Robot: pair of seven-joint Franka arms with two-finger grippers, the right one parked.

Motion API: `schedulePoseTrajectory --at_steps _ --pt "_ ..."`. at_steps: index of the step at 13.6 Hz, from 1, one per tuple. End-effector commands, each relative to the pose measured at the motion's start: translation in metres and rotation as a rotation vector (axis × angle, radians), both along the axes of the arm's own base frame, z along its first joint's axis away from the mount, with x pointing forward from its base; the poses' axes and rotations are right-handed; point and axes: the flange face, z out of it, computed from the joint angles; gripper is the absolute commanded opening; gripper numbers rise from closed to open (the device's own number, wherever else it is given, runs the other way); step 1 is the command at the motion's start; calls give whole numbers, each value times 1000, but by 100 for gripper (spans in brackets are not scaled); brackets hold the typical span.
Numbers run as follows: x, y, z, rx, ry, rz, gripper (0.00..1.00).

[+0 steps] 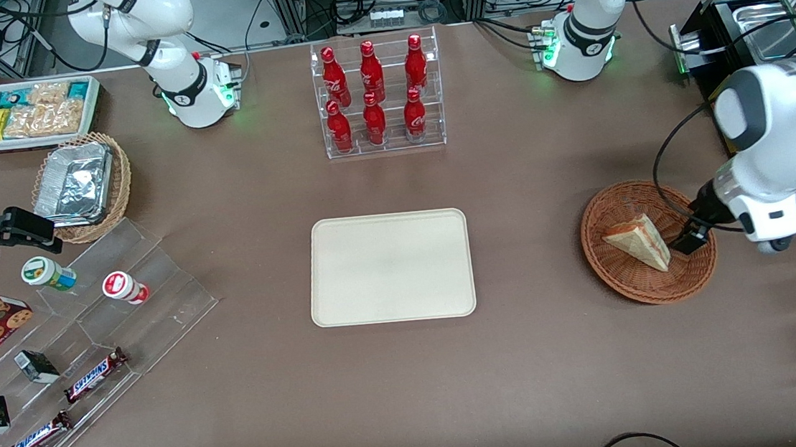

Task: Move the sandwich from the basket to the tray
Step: 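Move the left gripper over the wicker basket above the wrapped sandwich, then lower the open left gripper and close it on the sandwich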

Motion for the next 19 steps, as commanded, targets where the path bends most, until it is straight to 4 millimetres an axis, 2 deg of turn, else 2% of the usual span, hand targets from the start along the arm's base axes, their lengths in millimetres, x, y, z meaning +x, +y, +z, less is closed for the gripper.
schedulePoseTrajectory --at_steps 1,3,5,7,10,12,16,17,18,19 --pt "5 -10 -28 -2 -1 62 100" --pt "4 -11 -43 0 19 60 100" --pt "-6 -11 -61 6 43 58 100" --pt "-17 -10 -71 3 45 63 100" --pt "-20 -11 -78 -4 44 99 100" --pt "-32 -9 -92 -3 35 108 100" --pt "-33 -12 -98 -2 33 133 100" --pt "-33 -13 -98 -2 33 130 99" --pt "-33 -15 -98 -3 33 127 90" --pt "-33 -25 -100 -1 36 112 77"
